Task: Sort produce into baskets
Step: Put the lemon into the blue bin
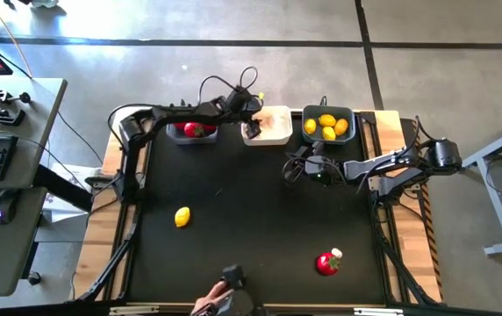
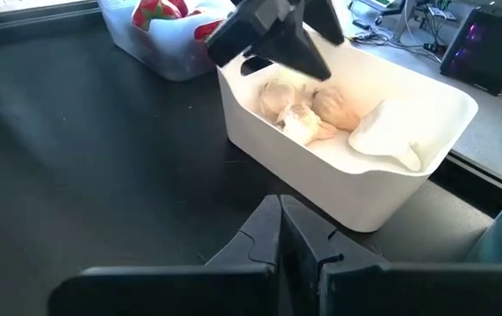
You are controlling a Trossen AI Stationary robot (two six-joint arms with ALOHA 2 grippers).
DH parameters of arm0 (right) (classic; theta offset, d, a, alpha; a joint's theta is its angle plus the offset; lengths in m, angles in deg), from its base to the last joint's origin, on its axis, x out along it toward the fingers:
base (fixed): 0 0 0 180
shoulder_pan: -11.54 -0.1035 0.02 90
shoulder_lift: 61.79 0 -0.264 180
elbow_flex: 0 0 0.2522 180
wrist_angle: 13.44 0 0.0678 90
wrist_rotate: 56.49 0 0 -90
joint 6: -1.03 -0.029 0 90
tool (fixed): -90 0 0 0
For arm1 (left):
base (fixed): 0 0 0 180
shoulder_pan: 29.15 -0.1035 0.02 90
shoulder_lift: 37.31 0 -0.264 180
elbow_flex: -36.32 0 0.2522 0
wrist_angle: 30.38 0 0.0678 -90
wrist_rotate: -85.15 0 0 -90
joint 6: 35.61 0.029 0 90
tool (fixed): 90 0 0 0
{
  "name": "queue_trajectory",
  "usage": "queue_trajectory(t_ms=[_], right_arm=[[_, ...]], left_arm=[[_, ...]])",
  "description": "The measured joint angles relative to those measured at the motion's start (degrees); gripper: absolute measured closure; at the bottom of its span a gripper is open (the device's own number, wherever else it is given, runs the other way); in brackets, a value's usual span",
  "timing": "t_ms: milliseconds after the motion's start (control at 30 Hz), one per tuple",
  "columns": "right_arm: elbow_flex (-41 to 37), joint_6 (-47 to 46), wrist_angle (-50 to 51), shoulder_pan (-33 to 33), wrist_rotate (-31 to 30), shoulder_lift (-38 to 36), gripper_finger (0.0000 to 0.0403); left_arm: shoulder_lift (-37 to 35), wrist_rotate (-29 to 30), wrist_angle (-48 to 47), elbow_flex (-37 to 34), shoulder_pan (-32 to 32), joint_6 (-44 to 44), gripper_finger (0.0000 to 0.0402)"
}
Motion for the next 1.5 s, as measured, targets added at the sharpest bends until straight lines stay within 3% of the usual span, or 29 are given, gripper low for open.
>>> queue_trajectory(t_ms=[133,400,667,1033,1300,1500], right_arm=[[0.0,0.02,0.37,0.0,0.0,0.0,0.0403],[0.0,-0.98,-0.83,-0.02,0.58,0.0,0.0403],[0.0,-1.06,-7.49,-0.07,12.86,0.17,0.0403],[0.0,2.64,-10.46,-3.66,20.23,0.22,0.0402],[0.0,2.82,-10.45,-5.86,21.18,0.22,0.0401],[0.0,4.18,-11.22,-5.81,21.03,0.22,0.0361]], left_arm=[[-3.34,0.17,5.79,-4.89,0.9,0.25,0.019],[-13.81,-0.69,24.01,-22.87,4.28,-1.54,0.0307],[-28.47,-0.93,33.05,-40.52,11.84,-4.16,0.037],[-47.52,-1.03,30.5,-53.45,26.1,-6.27,0.0401],[-57.24,-0.93,13.15,-53.71,35.91,-12.45,0.0401],[-61.06,1.39,4.03,-53.65,43.14,-22.79,0.0401]])
